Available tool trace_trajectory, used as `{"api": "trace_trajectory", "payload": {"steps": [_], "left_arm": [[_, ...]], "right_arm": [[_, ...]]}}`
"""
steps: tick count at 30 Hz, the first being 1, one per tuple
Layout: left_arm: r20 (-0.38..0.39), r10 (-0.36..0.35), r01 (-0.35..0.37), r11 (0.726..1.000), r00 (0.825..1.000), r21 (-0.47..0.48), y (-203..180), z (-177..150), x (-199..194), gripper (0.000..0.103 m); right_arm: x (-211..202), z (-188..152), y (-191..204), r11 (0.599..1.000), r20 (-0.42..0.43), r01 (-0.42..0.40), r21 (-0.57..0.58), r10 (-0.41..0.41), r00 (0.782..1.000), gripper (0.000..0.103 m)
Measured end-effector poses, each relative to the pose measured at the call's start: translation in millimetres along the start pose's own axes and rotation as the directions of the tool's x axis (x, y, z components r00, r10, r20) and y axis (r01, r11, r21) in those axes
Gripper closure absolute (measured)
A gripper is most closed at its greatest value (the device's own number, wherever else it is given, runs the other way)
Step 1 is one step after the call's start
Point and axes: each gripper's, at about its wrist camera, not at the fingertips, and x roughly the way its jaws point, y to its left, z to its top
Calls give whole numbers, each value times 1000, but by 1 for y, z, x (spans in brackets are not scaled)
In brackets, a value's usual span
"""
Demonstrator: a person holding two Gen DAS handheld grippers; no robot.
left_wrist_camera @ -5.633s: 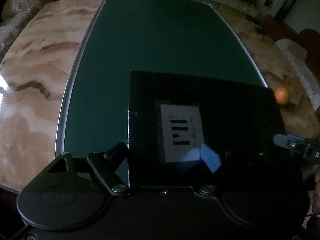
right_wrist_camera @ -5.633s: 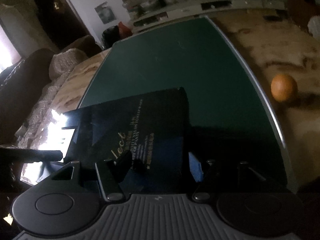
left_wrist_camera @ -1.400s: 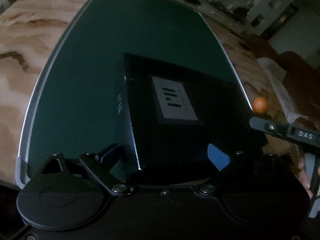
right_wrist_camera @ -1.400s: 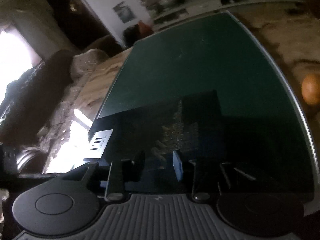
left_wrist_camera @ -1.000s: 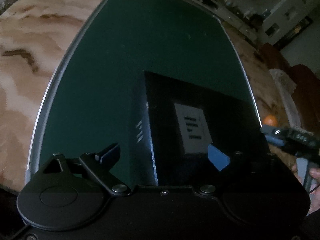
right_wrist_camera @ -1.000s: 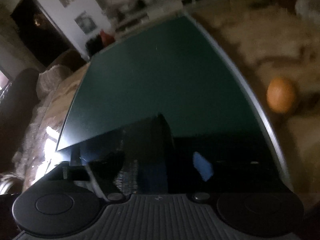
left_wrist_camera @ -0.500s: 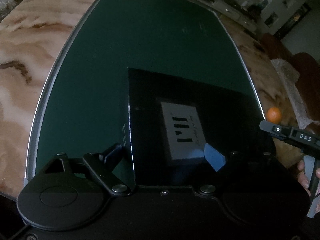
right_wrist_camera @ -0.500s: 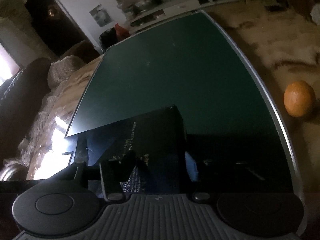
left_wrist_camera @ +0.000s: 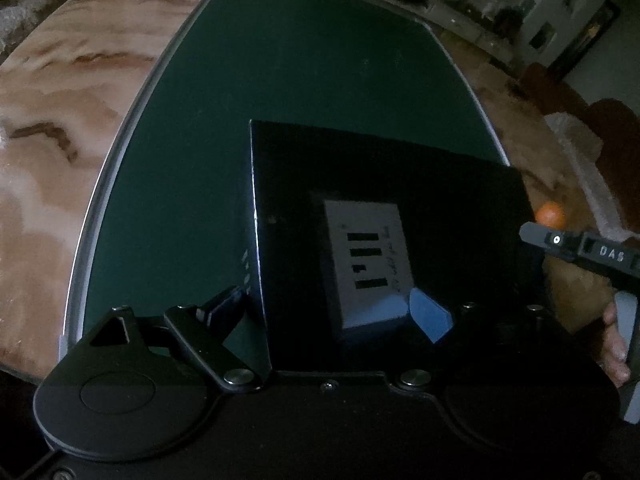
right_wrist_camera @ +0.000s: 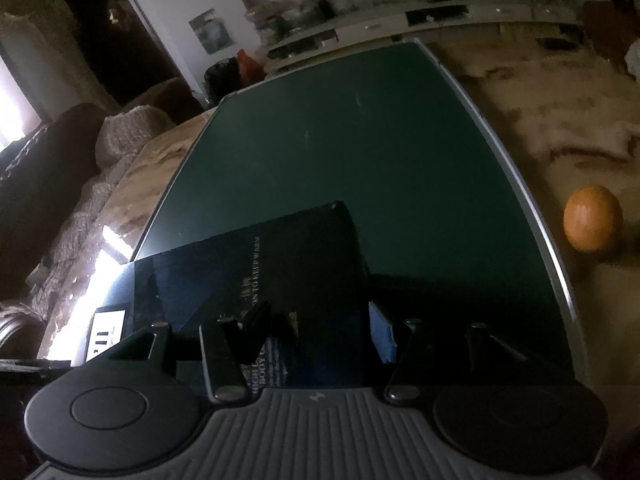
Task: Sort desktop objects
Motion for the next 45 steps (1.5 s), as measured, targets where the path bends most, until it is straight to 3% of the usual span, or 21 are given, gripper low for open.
{"api": "trace_trajectory", "payload": {"steps": [8,18,22,30,39,41,45], "left_arm": [[-19,5,-6,999,1000,-32,7,6,18,9],[-56,13,-15,999,998,-45,18,13,43,6],[-35,100,-101,995,994,-5,10,8,28,7],[-19,207,-206,978,978,44,-33,-7,-7,3],[-62,237,-230,968,969,100,-42,-15,22,0],[-95,220,-213,974,971,76,-32,-13,31,0],[-121,113,-117,993,986,-22,-5,-10,36,0]], "right_arm": [[10,-4,-5,1000,-6,0,18,1,1000,46],[22,-14,3,999,-30,54,-5,-55,998,44],[10,-19,18,994,-29,93,-51,-95,995,44],[-12,-31,51,976,-28,159,-146,-165,986,42],[1,-49,65,960,-66,183,-210,-201,977,42],[2,-50,67,956,-60,192,-221,-210,976,42],[5,-54,70,947,-49,211,-241,-229,972,35]]}}
